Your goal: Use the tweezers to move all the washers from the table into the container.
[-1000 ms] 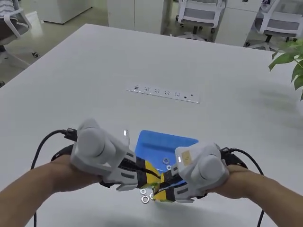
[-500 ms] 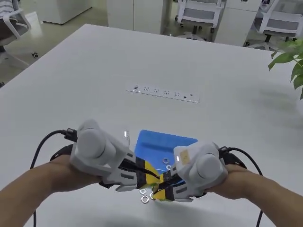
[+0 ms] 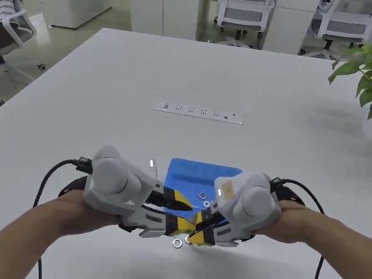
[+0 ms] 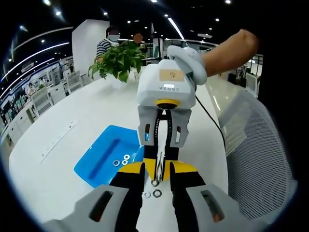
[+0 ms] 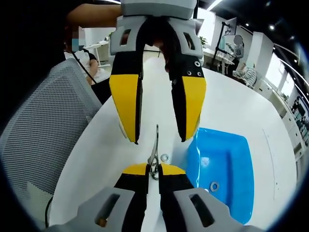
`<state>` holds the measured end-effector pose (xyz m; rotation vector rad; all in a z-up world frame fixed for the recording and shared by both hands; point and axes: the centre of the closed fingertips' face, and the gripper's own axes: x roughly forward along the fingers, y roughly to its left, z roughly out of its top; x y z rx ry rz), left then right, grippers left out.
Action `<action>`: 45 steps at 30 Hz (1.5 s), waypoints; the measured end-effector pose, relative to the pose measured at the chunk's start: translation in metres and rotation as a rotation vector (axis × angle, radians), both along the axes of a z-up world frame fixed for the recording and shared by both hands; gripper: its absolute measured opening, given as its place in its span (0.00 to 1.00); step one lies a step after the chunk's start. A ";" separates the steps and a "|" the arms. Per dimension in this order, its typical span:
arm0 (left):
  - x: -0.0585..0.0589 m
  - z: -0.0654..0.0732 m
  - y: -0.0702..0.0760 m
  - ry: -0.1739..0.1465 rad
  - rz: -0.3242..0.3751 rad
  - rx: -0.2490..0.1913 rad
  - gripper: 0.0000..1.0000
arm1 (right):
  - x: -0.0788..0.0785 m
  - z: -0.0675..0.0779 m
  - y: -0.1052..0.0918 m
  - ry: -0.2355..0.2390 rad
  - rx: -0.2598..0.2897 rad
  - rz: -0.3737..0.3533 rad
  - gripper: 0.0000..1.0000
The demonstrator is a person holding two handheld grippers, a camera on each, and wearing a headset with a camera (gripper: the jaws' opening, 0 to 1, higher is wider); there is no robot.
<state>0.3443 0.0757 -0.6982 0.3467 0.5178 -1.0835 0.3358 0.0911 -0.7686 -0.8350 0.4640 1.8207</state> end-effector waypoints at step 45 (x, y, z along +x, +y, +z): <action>-0.006 0.001 0.031 0.023 0.198 -0.126 0.92 | 0.022 0.066 0.004 -0.007 0.063 -0.055 0.09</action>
